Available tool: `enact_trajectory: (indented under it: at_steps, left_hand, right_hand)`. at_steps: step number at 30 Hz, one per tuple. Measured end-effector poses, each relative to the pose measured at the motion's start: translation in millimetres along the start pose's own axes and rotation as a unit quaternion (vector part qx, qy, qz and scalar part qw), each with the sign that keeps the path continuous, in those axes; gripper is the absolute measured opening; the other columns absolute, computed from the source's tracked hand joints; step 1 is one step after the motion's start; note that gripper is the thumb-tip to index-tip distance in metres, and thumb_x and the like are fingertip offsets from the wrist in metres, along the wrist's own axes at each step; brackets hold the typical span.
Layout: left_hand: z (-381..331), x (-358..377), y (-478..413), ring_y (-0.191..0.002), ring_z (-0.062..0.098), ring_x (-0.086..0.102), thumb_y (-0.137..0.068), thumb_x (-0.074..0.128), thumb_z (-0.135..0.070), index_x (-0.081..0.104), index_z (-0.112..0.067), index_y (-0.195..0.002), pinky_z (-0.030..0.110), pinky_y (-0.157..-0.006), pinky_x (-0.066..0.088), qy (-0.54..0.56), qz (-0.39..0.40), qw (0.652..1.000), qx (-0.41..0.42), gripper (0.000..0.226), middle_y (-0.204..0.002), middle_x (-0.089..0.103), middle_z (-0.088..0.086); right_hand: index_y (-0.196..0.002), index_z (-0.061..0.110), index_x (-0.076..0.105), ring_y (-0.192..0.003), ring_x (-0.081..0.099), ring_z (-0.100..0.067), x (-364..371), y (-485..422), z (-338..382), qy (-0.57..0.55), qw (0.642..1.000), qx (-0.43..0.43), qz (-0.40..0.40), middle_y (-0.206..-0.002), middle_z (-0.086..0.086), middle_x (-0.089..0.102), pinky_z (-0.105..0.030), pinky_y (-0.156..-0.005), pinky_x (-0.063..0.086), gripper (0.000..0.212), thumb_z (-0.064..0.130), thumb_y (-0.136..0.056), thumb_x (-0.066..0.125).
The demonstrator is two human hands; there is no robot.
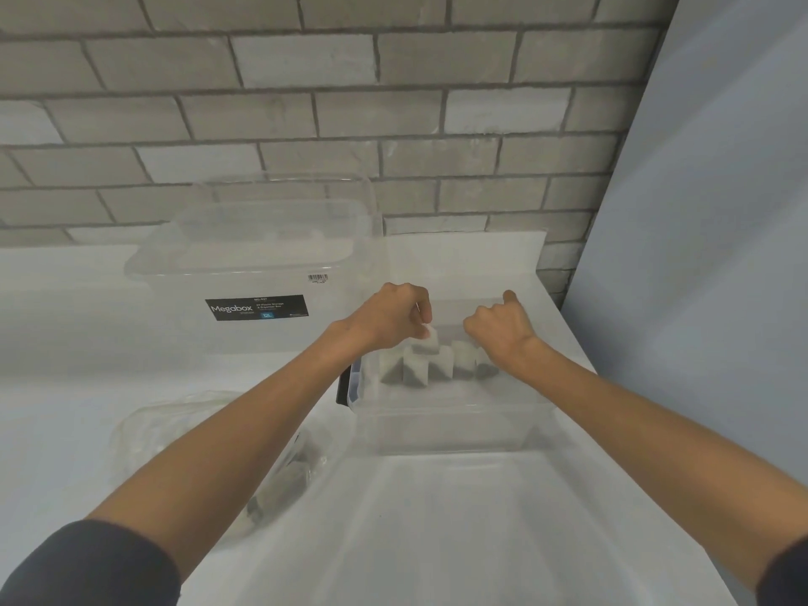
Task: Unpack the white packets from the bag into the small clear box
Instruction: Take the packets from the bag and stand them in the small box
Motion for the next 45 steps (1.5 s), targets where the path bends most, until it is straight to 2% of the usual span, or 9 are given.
enact_trajectory:
  at_steps: [7, 10, 13, 16, 24, 29, 35, 40, 45]
  left_hand:
    - [-2, 6, 1, -0.078, 0.013, 0.051, -0.080, 0.073, -0.010, 0.063, -0.016, -0.086, 0.024, -0.070, 0.038, 0.012, 0.016, 1.000, 0.009, 0.013, -0.089, 0.060, 0.003]
    - [-4, 6, 0, -0.072, 0.007, 0.051, -0.079, 0.074, -0.007, 0.063, -0.017, -0.084, 0.021, -0.063, 0.038, 0.025, 0.012, 0.999, 0.020, 0.016, -0.088, 0.063, 0.004]
    - [-3, 1, -1, -0.068, 0.003, 0.054, -0.075, 0.076, -0.005, 0.059, -0.018, -0.085, 0.017, -0.062, 0.041, 0.046, -0.006, 0.999, 0.020, 0.024, -0.085, 0.068, 0.005]
    - [-1, -9, 3, -0.066, 0.003, 0.058, -0.073, 0.078, -0.004, 0.057, -0.017, -0.089, 0.018, -0.067, 0.045, 0.068, -0.031, 0.997, 0.017, 0.030, -0.082, 0.070, 0.004]
    - [26, -32, 23, -0.077, 0.014, 0.066, -0.071, 0.083, -0.013, 0.061, -0.015, -0.105, 0.010, -0.064, 0.045, 0.092, -0.059, 0.994, -0.023, 0.041, -0.093, 0.068, 0.003]
    - [39, -53, 39, -0.086, 0.017, 0.066, -0.077, 0.078, -0.019, 0.063, -0.018, -0.102, 0.025, -0.071, 0.051, 0.107, -0.101, 0.988, -0.035, 0.029, -0.095, 0.065, -0.001]
    - [50, -63, 57, -0.080, 0.015, 0.066, -0.082, 0.074, -0.020, 0.064, -0.017, -0.102, 0.026, -0.066, 0.050, 0.106, -0.113, 0.987, -0.044, 0.023, -0.090, 0.063, -0.006]
    - [60, -65, 67, -0.078, 0.011, 0.066, -0.083, 0.073, -0.020, 0.065, -0.020, -0.099, 0.027, -0.061, 0.049, 0.110, -0.121, 0.985, -0.051, 0.018, -0.091, 0.065, -0.005]
    - [62, -64, 72, -0.079, 0.011, 0.067, -0.084, 0.071, -0.021, 0.065, -0.022, -0.097, 0.015, -0.056, 0.041, 0.113, -0.117, 0.985, -0.052, 0.015, -0.092, 0.067, -0.003]
  right_hand:
    - [-0.104, 0.013, 0.061, -0.094, 0.066, -0.024, -5, 1, -9, -0.023, 1.000, -0.014, -0.005, -0.103, -0.005, 0.066, -0.036, -0.098, 0.034, 0.033, -0.010, -0.080, 0.057]
    - [-0.101, 0.009, 0.063, -0.091, 0.065, -0.029, -8, -2, -19, -0.129, 0.991, 0.012, -0.018, -0.103, -0.011, 0.064, -0.034, -0.085, 0.039, 0.023, -0.003, -0.084, 0.055]
    - [-0.099, 0.012, 0.069, -0.086, 0.065, -0.029, -18, -3, -21, -0.399, 0.917, 0.011, -0.005, -0.100, -0.010, 0.064, -0.036, -0.078, 0.053, 0.017, 0.014, -0.085, 0.062]
    - [-0.102, 0.012, 0.072, -0.085, 0.063, -0.021, -33, -2, -3, -0.498, 0.867, -0.020, 0.008, -0.091, -0.007, 0.068, -0.029, -0.075, 0.052, 0.022, 0.021, -0.082, 0.070]
    - [-0.080, 0.005, 0.072, -0.058, 0.059, -0.016, -42, -17, 33, -0.555, 0.831, -0.029, 0.019, -0.071, -0.008, 0.068, -0.026, -0.067, 0.052, 0.006, 0.005, -0.080, 0.065]
    - [-0.075, 0.011, 0.065, -0.063, 0.058, -0.016, -28, -26, 67, -0.526, 0.845, -0.043, 0.085, -0.065, 0.000, 0.057, -0.022, -0.063, 0.048, 0.009, 0.003, -0.079, 0.066]
    - [-0.058, 0.012, 0.053, -0.081, 0.063, -0.027, -11, -40, 87, -0.503, 0.856, 0.013, 0.117, -0.076, -0.009, 0.059, -0.025, -0.060, 0.048, 0.026, -0.008, -0.072, 0.061]
    - [-0.080, 0.002, 0.062, -0.087, 0.065, -0.031, -5, -47, 83, -0.498, 0.857, 0.063, 0.115, -0.098, -0.016, 0.063, -0.032, -0.067, 0.054, 0.018, -0.011, -0.068, 0.061]
    - [-0.084, 0.002, 0.060, -0.080, 0.062, -0.029, 1, -47, 82, -0.478, 0.867, 0.082, 0.114, -0.093, -0.014, 0.059, -0.031, -0.066, 0.053, 0.018, -0.010, -0.071, 0.062]
Point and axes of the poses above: each hand's wrist, its own y-axis away from the middle knuckle, its own x-axis out of the palm, z = x × y, the point moved 10 cm from there along -y, towards the middle knuckle
